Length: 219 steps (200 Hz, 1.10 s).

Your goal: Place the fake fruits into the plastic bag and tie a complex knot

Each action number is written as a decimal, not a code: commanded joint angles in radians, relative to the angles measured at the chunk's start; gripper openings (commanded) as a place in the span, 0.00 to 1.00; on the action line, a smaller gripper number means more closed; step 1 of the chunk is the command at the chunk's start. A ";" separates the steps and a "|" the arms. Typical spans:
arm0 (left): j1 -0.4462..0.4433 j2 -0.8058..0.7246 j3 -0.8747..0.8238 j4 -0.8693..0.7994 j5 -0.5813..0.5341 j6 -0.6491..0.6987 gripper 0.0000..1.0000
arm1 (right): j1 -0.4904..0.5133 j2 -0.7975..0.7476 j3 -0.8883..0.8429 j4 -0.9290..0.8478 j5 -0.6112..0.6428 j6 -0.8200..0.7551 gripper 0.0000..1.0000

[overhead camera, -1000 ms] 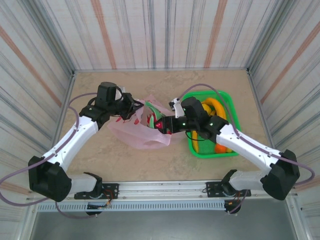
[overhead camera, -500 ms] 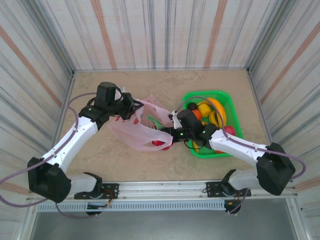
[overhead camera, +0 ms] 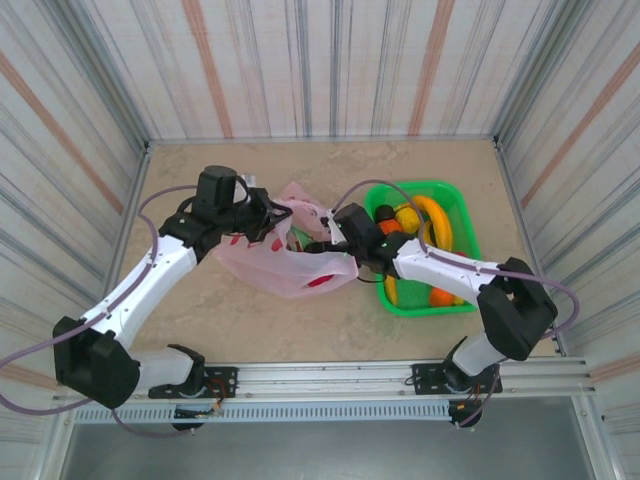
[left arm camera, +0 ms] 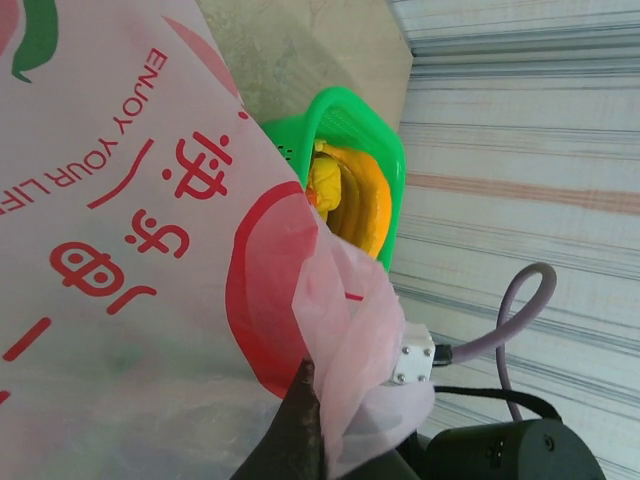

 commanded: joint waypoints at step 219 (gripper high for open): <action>0.038 0.103 -0.107 0.079 0.025 -0.015 0.00 | 0.014 0.160 0.174 0.016 0.017 -0.101 0.86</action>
